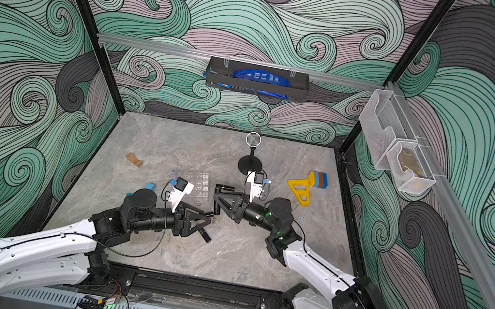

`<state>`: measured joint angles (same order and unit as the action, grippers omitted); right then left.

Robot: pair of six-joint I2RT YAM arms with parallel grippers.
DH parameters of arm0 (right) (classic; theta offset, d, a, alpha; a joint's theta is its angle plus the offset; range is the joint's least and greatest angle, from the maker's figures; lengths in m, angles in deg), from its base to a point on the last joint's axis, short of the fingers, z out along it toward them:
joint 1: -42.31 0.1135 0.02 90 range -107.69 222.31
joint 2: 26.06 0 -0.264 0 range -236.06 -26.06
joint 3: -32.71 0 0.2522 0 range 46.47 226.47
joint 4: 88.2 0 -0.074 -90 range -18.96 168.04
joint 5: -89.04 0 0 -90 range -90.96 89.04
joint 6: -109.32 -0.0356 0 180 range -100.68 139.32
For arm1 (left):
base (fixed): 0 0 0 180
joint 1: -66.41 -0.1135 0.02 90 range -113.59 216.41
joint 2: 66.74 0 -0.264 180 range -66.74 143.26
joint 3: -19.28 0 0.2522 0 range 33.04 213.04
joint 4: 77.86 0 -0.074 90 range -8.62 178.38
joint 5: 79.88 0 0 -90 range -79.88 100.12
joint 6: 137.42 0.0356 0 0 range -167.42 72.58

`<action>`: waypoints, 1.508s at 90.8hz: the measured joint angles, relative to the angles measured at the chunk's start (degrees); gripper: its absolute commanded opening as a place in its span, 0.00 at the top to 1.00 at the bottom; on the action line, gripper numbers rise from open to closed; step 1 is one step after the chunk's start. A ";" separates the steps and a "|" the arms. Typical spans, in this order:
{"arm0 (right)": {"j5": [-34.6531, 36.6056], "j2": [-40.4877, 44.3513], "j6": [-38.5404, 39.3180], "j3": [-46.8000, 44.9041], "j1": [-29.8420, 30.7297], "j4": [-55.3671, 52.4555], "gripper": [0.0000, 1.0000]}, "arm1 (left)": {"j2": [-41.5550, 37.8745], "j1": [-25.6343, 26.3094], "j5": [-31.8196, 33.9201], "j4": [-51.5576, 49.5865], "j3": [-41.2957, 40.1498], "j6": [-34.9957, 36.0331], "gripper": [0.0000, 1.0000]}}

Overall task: Arrange the lipsticks in the organizer
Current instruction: Pick up the lipstick at the center of the board.

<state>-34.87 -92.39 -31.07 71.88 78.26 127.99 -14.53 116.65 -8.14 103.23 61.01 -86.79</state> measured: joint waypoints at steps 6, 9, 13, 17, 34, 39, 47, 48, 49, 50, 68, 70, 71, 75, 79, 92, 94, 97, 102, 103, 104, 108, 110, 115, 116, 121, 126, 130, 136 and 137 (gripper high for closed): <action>1.14 0.00 -1.01 -0.96 1.46 1.49 0.93 | 0.61 0.04 -0.24 1.68 -0.02 -0.55 0.37; 1.75 0.00 -1.33 -1.33 2.03 1.95 0.93 | 0.79 0.04 -0.28 2.43 -0.02 -0.79 0.38; 2.69 0.02 -1.73 -1.77 2.93 2.64 0.93 | 0.94 0.04 -0.31 3.32 -0.02 -1.01 0.39; 3.58 0.02 -2.08 -2.01 3.65 3.08 0.93 | 0.96 0.04 -0.31 4.02 -0.02 -1.18 0.41; 7.50 0.68 -2.69 -2.75 6.21 4.87 0.93 | 1.49 0.04 -1.31 6.99 -0.04 -1.86 0.53; 8.35 0.72 -2.75 -2.78 6.62 5.05 0.93 | 2.14 0.07 -2.32 7.15 -0.04 -1.70 0.57; 9.73 0.76 -2.75 -2.89 7.10 5.14 0.93 | 3.50 0.11 -3.93 7.39 -0.04 -1.70 0.63; 9.88 0.76 -2.75 -2.93 7.17 5.14 0.93 | 3.67 0.11 -4.17 7.52 -0.04 -1.81 0.64; 10.01 0.76 -2.75 -2.97 7.21 5.14 0.93 | 3.80 0.11 -4.28 7.61 -0.04 -1.84 0.64; 10.16 0.76 -2.75 -2.99 7.23 5.14 0.93 | 3.91 0.11 -4.39 7.74 -0.04 -1.77 0.65; 11.93 0.76 -2.89 -3.39 8.04 5.25 0.93 | 4.15 0.11 -5.64 7.89 -0.02 -1.44 0.71; 12.11 0.76 -2.93 -3.43 8.09 5.25 0.92 | 4.11 0.11 -5.62 7.85 -0.02 -1.31 0.72; 12.17 0.76 -2.93 -3.45 8.09 5.25 0.92 | 4.09 0.11 -5.62 7.85 -0.02 -1.27 0.72; 12.55 0.79 -2.93 -3.58 8.11 5.22 0.92 | 3.87 0.11 -5.57 7.52 -0.02 -0.98 0.73; 12.85 0.90 -2.95 -3.65 8.13 5.16 0.92 | 3.63 0.11 -5.46 7.06 -0.02 -0.70 0.74; 14.16 1.25 -2.67 -3.65 8.52 4.85 0.90 | 3.28 0.11 -5.09 6.60 -0.02 0.35 0.81; 14.34 1.25 -2.60 -3.65 8.52 4.74 0.90 | 3.28 0.11 -4.92 6.54 -0.02 0.46 0.82; 14.56 1.25 -2.51 -3.65 8.63 4.66 0.90 | 3.28 0.11 -4.68 6.43 -0.02 0.66 0.83; 15.08 1.25 -2.49 -3.65 8.79 4.42 0.88 | 3.28 0.11 -4.22 6.16 0.00 1.07 0.85; 15.17 1.25 -2.49 -3.65 8.79 4.33 0.88 | 3.28 0.11 -4.22 6.10 0.00 1.22 0.85; 15.28 1.25 -2.47 -3.65 8.81 4.26 0.87 | 3.28 0.11 -4.04 6.01 0.00 1.29 0.86; 15.58 1.25 -2.47 -3.65 8.85 3.91 0.85 | 3.28 0.11 -3.78 5.70 0.00 1.73 0.87; 15.74 1.27 -2.47 -3.65 8.87 3.78 0.84 | 3.30 0.11 -3.65 5.53 0.02 1.95 0.88; 16.11 1.36 -2.45 -3.65 8.90 3.32 0.80 | 3.37 0.11 -3.48 5.22 0.04 2.60 0.89; 16.20 1.38 -2.45 -3.65 8.92 3.17 0.80 | 3.41 0.11 -3.41 5.16 0.04 2.78 0.90; 16.74 1.55 -2.45 -3.65 9.05 2.36 0.72 | 3.48 0.11 -3.37 4.81 0.09 3.43 0.92; 17.16 1.86 -2.29 -3.63 9.14 1.18 0.64 | 3.48 0.11 -3.10 3.89 0.09 4.39 0.94; 17.79 2.10 -2.62 -3.54 9.11 0.07 0.59 | 3.48 0.11 -2.91 2.64 0.09 5.62 0.95; 18.86 2.62 -2.58 -2.67 8.72 -3.10 0.53 | 3.41 0.11 -2.01 0.46 0.09 7.91 0.97; 18.91 2.71 -2.38 -2.40 8.59 -3.93 0.53 | 3.39 0.11 -1.79 0.11 0.09 8.17 0.97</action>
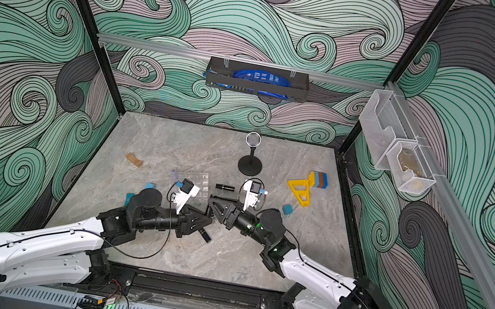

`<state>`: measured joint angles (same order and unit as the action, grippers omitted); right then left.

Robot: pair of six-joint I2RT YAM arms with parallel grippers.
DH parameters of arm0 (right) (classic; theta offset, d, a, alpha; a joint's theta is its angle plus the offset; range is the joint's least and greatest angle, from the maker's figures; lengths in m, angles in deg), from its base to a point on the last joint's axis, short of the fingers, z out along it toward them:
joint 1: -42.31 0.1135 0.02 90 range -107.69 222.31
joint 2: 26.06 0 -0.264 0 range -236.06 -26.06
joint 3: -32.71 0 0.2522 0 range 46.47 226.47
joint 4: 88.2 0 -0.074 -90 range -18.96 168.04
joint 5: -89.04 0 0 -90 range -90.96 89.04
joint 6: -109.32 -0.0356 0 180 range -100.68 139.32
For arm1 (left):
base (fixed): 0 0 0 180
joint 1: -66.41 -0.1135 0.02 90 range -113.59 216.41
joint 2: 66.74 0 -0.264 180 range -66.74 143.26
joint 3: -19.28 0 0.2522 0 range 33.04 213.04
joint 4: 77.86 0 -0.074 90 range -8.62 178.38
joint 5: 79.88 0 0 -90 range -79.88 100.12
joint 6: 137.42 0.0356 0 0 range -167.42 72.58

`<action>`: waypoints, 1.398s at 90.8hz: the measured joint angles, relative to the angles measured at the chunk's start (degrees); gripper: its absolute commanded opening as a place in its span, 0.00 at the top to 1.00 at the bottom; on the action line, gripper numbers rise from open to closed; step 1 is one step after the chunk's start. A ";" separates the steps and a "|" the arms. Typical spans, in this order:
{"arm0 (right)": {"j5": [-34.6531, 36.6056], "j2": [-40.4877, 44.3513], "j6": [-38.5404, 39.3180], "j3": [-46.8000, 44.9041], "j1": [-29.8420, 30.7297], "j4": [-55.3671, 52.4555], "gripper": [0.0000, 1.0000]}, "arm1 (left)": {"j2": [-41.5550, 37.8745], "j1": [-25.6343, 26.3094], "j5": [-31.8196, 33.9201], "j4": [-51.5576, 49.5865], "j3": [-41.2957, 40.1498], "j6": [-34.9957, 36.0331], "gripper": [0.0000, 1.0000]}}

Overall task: Arrange the lipsticks in the organizer
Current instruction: Pick up the lipstick at the center of the board.

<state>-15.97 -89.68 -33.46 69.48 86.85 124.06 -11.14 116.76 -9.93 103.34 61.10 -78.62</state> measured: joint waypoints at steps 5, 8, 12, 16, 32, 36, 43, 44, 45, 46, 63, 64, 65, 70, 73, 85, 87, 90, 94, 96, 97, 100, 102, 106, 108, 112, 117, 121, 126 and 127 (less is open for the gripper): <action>0.00 0.59 -0.28 1.79 -1.16 -4.33 0.49 | -0.31 0.00 1.53 -2.08 0.00 2.16 0.99; -0.09 0.85 -0.17 2.97 -1.99 -6.69 0.47 | -0.63 0.00 2.69 -3.34 0.00 3.56 0.99; -0.24 1.18 0.24 4.96 -3.06 -10.32 0.44 | -1.07 0.00 4.04 -4.50 0.00 5.09 1.00; -0.22 1.36 1.07 7.58 -3.91 -14.45 0.43 | -1.49 0.04 5.64 -5.46 0.00 6.54 0.99; 0.00 -0.20 5.62 21.66 -3.96 -34.60 0.43 | -2.45 0.52 11.10 -8.17 0.00 12.59 1.00; 0.09 -0.92 6.71 24.72 -3.65 -39.26 0.43 | -2.71 0.61 12.04 -8.68 0.00 13.73 1.00; 1.22 -2.27 8.44 28.70 -2.56 -45.62 0.43 | -3.41 0.81 13.35 -9.27 0.00 15.41 1.00; 1.33 -2.56 8.81 29.16 -2.25 -46.40 0.43 | -3.56 0.81 13.46 -9.33 0.00 15.58 1.00; 1.51 -2.75 9.01 29.49 -2.01 -46.95 0.43 | -3.74 0.81 13.60 -9.38 0.00 15.82 1.00; 1.77 -2.95 9.16 29.94 -1.70 -47.78 0.43 | -3.82 0.81 13.68 -9.40 0.00 15.96 1.00; 4.46 -6.69 11.74 33.38 2.82 -56.15 0.44 | -6.34 0.83 14.82 -9.33 0.00 17.77 1.00; 4.52 -6.80 11.72 33.38 2.86 -56.43 0.45 | -6.36 0.83 14.86 -9.31 0.00 17.79 1.00; 4.63 -6.88 11.78 33.38 2.91 -56.72 0.45 | -6.45 0.83 14.91 -9.33 0.00 17.88 1.00; 5.22 -7.10 11.91 33.38 2.93 -57.68 0.48 | -6.69 0.85 14.99 -9.38 -0.02 18.12 1.00; 5.46 -7.15 12.02 33.46 2.95 -57.96 0.49 | -6.69 0.85 15.08 -9.40 -0.04 18.23 1.00; 5.38 -7.78 12.28 34.47 3.15 -58.25 0.56 | -6.58 0.85 15.58 -9.40 -0.07 18.71 1.00; 5.29 -7.85 12.39 34.53 3.17 -58.14 0.57 | -6.54 0.85 15.63 -9.42 -0.04 18.78 1.00; 5.16 -7.93 12.26 34.58 3.21 -58.14 0.57 | -6.40 0.85 15.78 -9.42 -0.04 18.82 1.00; 4.81 -8.02 12.09 34.58 3.21 -58.12 0.58 | -6.14 0.85 15.91 -9.42 -0.04 18.88 1.00; 4.55 -8.13 11.98 34.58 3.21 -58.10 0.58 | -5.92 0.85 16.00 -9.46 -0.04 18.91 1.00; 4.39 -8.17 11.89 34.58 3.21 -58.05 0.58 | -5.88 0.85 16.02 -9.46 -0.04 18.95 1.00; 4.11 -8.33 11.72 34.58 3.21 -57.90 0.59 | -5.68 0.85 16.11 -9.49 -0.04 18.99 1.00; 3.93 -8.46 11.67 34.58 3.19 -57.77 0.59 | -5.55 0.85 16.20 -9.51 -0.04 18.99 1.00; 3.72 -8.61 11.43 34.56 3.19 -57.68 0.60 | -5.42 0.85 16.26 -9.60 -0.04 19.02 1.00; 3.58 -8.70 11.30 34.56 3.19 -57.61 0.61 | -5.42 0.85 16.28 -9.68 -0.04 19.04 1.00; 3.34 -8.76 11.04 34.53 3.19 -57.37 0.61 | -5.42 0.85 16.39 -9.88 -0.04 19.04 1.00; 2.95 -8.83 10.49 34.45 3.19 -56.87 0.62 | -5.42 0.85 16.48 -9.92 -0.04 19.04 1.00; 2.78 -8.85 10.21 34.42 3.19 -56.59 0.64 | -5.42 0.85 16.61 -9.92 -0.04 19.04 1.00; 2.58 -8.94 9.97 34.40 3.19 -56.19 0.65 | -5.42 0.85 16.70 -9.99 -0.04 19.02 1.00; 2.58 -8.94 9.90 34.40 3.19 -56.08 0.65 | -5.42 0.85 16.72 -10.01 -0.04 19.02 1.00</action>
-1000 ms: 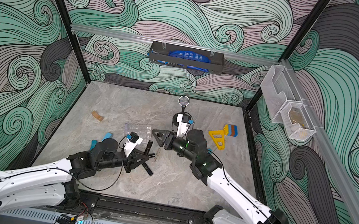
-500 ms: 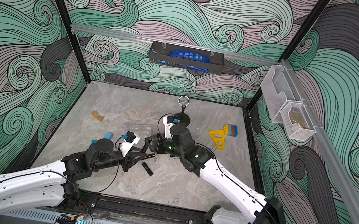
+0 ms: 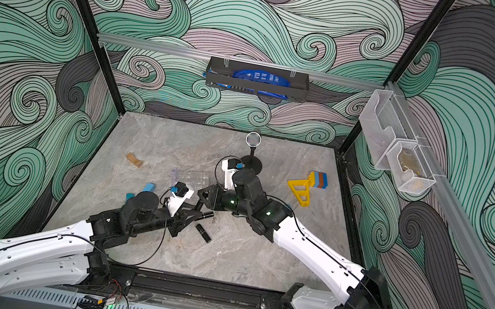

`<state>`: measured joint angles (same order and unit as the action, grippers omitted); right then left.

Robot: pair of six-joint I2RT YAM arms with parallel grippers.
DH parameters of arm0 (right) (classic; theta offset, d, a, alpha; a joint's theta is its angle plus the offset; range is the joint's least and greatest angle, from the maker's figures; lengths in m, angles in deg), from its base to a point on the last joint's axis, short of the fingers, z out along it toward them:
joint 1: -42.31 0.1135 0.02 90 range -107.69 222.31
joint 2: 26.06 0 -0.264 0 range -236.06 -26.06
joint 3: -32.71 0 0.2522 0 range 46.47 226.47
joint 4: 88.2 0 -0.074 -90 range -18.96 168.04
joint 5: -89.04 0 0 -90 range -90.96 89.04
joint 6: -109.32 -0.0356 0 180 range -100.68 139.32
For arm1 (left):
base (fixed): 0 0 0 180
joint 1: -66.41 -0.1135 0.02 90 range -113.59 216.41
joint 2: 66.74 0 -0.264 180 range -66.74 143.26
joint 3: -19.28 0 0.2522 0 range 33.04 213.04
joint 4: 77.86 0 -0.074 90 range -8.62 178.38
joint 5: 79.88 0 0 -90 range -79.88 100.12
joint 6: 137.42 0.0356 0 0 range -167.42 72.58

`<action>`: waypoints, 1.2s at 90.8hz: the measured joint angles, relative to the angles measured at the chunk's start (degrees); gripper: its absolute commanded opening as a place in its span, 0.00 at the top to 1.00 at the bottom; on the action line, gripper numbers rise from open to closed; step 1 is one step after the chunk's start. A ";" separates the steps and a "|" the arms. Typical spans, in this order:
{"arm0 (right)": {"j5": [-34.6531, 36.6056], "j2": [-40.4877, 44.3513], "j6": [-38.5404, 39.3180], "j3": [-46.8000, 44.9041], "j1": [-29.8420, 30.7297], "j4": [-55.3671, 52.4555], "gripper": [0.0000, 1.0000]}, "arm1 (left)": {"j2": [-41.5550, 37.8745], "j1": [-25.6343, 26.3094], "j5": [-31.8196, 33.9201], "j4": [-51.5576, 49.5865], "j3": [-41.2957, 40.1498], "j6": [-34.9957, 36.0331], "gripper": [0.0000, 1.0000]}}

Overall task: Arrange the lipsticks in the organizer
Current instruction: Pick up the lipstick at the center of the board.

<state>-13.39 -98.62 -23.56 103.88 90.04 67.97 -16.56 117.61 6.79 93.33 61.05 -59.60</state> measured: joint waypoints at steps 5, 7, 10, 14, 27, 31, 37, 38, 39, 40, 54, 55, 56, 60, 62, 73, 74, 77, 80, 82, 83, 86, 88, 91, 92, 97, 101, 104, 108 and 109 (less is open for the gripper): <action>-0.07 -0.17 -0.26 0.00 0.00 0.39 0.66 | 0.00 0.00 0.17 -0.02 0.00 -0.02 1.00; -0.07 -0.22 -0.37 -0.02 0.00 0.50 0.66 | 0.00 0.00 0.22 -0.02 0.00 -0.02 1.00; -0.04 -0.33 -0.46 -0.04 0.00 0.72 0.66 | 0.00 0.00 0.31 -0.07 0.00 -0.04 1.00; -0.07 -0.52 -0.66 -0.04 0.00 0.90 0.65 | 0.00 0.00 0.37 -0.22 0.00 -0.04 1.00; -0.17 -1.40 -1.22 -0.04 0.00 1.40 0.59 | 0.00 0.00 0.76 -1.03 0.02 -0.07 1.00; -0.24 -1.81 -1.22 -0.04 0.00 1.44 0.59 | -0.02 0.00 0.98 -1.44 0.04 -0.07 1.00; -0.31 -2.49 -1.25 -0.04 0.00 1.51 0.59 | -0.02 0.00 1.31 -1.77 0.04 -0.07 1.00; -0.31 -2.58 -1.25 -0.04 0.00 1.55 0.59 | -0.04 0.00 1.40 -1.79 0.04 -0.07 1.00; -0.31 -2.69 -1.27 -0.04 0.02 1.53 0.59 | -0.04 0.00 1.46 -1.86 0.04 -0.07 1.00; -0.33 -2.78 -1.27 -0.04 0.00 1.55 0.59 | -0.07 0.00 1.51 -1.88 0.04 -0.07 1.00; -0.31 -3.28 -1.38 -0.07 0.37 1.77 0.59 | -0.55 0.00 2.29 -2.58 0.04 -0.09 1.00; -0.31 -3.28 -1.40 -0.07 0.42 1.79 0.59 | -0.61 0.00 2.34 -2.62 0.04 -0.09 1.00; -0.31 -3.30 -1.42 -0.07 0.46 1.81 0.60 | -0.68 0.00 2.43 -2.62 0.04 -0.09 1.00; -0.28 -3.30 -1.44 -0.17 0.55 2.03 0.60 | -0.94 0.00 2.64 -2.69 0.04 -0.11 1.00; -0.31 -3.30 -1.49 -0.33 0.59 2.23 0.61 | -1.03 0.00 2.71 -2.69 0.04 -0.11 1.00; -0.31 -3.56 -1.73 -0.96 0.61 2.62 0.63 | -1.29 0.00 2.89 -2.89 0.04 -0.31 1.00; -0.31 -3.63 -1.77 -0.96 0.61 2.67 0.64 | -1.29 0.00 2.91 -2.89 0.04 -0.33 1.00; -0.31 -3.82 -1.92 -0.96 0.61 2.89 0.65 | -1.29 0.00 2.93 -2.95 0.04 -0.39 1.00; -0.33 -3.98 -2.05 -0.98 0.61 3.15 0.67 | -1.29 0.00 2.93 -2.99 0.04 -0.42 0.99; -0.31 -4.04 -2.03 -1.03 0.61 3.39 0.69 | -1.29 0.00 2.93 -3.02 0.04 -0.44 0.99; -0.31 -4.04 -2.25 -1.07 0.61 3.48 0.70 | -1.29 0.00 2.93 -3.04 0.04 -0.44 0.99; -0.31 -4.07 -2.49 -1.31 0.66 3.91 0.72 | -1.29 0.00 2.95 -3.17 0.04 -0.44 0.98; -0.28 -4.07 -2.38 -1.46 0.66 4.13 0.72 | -1.29 0.00 2.95 -3.26 0.04 -0.46 0.97; -0.31 -4.07 -2.49 -1.70 0.66 4.52 0.74 | -1.29 0.00 2.95 -3.39 0.04 -0.48 0.94; -0.26 -4.07 -2.64 -1.77 0.70 4.57 0.74 | -1.29 0.00 2.95 -3.41 0.04 -0.48 0.93; -0.28 -4.09 -2.73 -2.12 0.76 4.85 0.75 | -1.29 0.00 2.99 -3.72 0.04 -0.55 0.84; -0.28 -4.17 -2.84 -2.27 0.76 5.09 0.76 | -1.29 0.00 3.17 -3.93 0.04 -0.79 0.75; -0.28 -4.28 -2.95 -2.32 0.76 5.25 0.75 | -1.36 0.00 3.37 -4.13 0.04 -1.05 0.68; -0.17 -4.39 -2.99 -2.32 0.76 5.49 0.76 | -1.66 0.00 3.96 -4.39 0.04 -1.55 0.60; -0.13 -4.42 -3.02 -2.32 0.76 5.55 0.76 | -1.79 0.00 4.22 -4.50 0.04 -1.57 0.59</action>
<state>-13.52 -103.03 -26.57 101.56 90.80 73.52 -18.35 117.61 11.01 88.82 61.10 -61.18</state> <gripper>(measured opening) 0.253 0.344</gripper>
